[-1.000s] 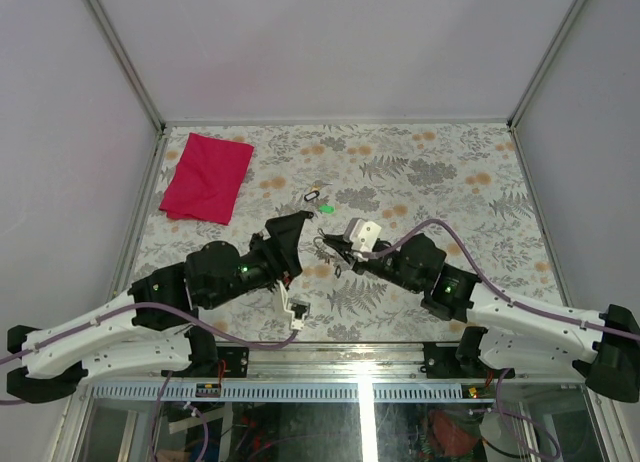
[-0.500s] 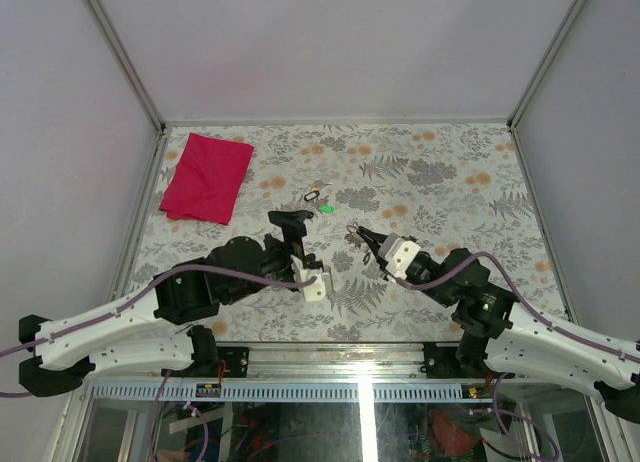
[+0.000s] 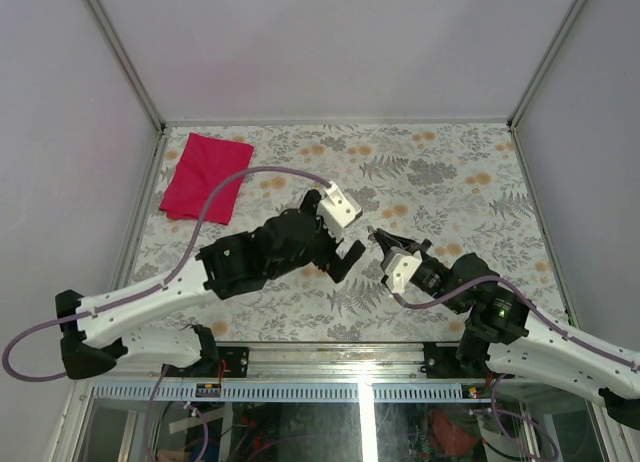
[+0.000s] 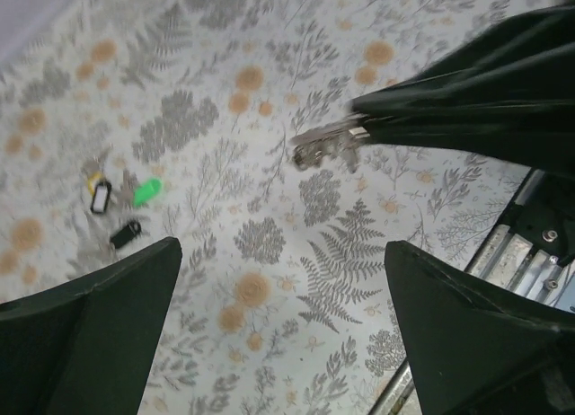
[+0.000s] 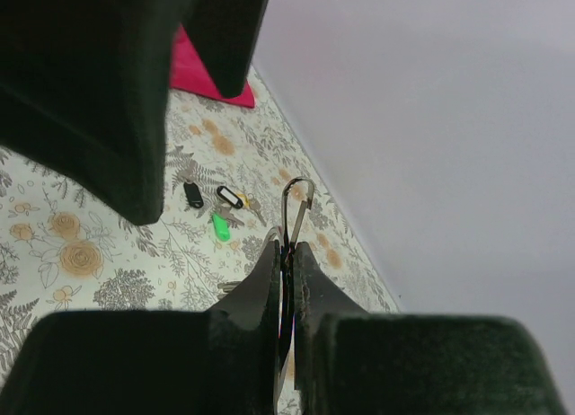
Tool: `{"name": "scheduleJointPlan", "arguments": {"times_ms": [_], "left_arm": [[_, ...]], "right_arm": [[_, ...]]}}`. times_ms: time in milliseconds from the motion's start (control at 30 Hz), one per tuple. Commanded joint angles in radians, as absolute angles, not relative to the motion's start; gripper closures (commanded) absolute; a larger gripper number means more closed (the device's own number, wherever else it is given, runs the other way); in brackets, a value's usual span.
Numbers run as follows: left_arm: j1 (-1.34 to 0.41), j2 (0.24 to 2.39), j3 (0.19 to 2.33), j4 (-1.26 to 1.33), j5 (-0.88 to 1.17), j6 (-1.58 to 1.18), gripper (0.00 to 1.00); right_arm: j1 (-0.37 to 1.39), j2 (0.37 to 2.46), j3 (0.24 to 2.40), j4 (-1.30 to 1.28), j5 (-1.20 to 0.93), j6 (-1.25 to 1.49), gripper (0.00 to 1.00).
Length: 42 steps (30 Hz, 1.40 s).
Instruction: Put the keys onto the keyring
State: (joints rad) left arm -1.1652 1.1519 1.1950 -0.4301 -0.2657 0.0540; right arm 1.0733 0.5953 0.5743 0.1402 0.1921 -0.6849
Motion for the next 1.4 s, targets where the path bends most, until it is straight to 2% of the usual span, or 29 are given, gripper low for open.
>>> {"name": "scheduleJointPlan", "arguments": {"times_ms": [0, 167, 333, 533, 633, 867, 1000, 1167, 1367], "left_arm": [[-1.006, 1.174, 1.212, -0.486, -0.103, -0.213, 0.00], [-0.692, 1.171, 1.171, -0.476, 0.178, -0.336, 0.00], [-0.614, 1.202, 1.191, -0.537, 0.160, -0.424, 0.00], [-0.603, 1.200, 1.197, -0.560, 0.102, -0.530, 0.00], [-0.603, 1.149, 1.157, -0.469, 0.166, -0.503, 0.00], [-0.604, 0.958, 1.030, -0.205, 0.158, -0.521, 0.01], [-0.656, 0.952, 1.056, -0.198, 0.181, -0.515, 0.10], [-0.826, 0.983, 1.069, -0.221, 0.069, -0.518, 0.22], [-0.881, 1.010, 1.063, -0.199, 0.029, -0.559, 0.32]], "right_arm": [[1.071, 0.557, 0.586, 0.128, 0.230, -0.700, 1.00], [1.071, 0.544, 0.584, 0.092, 0.236, -0.684, 1.00], [1.071, 0.542, 0.584, 0.081, 0.232, -0.687, 1.00], [1.071, 0.556, 0.589, 0.077, 0.219, -0.699, 1.00], [1.071, 0.572, 0.590, 0.083, 0.218, -0.711, 1.00], [1.071, 0.632, 0.607, 0.123, 0.208, -0.723, 1.00], [1.071, 0.670, 0.627, 0.145, 0.184, -0.737, 1.00], [1.071, 0.715, 0.644, 0.178, 0.164, -0.743, 1.00], [1.071, 0.737, 0.656, 0.207, 0.145, -0.719, 1.00]]}}
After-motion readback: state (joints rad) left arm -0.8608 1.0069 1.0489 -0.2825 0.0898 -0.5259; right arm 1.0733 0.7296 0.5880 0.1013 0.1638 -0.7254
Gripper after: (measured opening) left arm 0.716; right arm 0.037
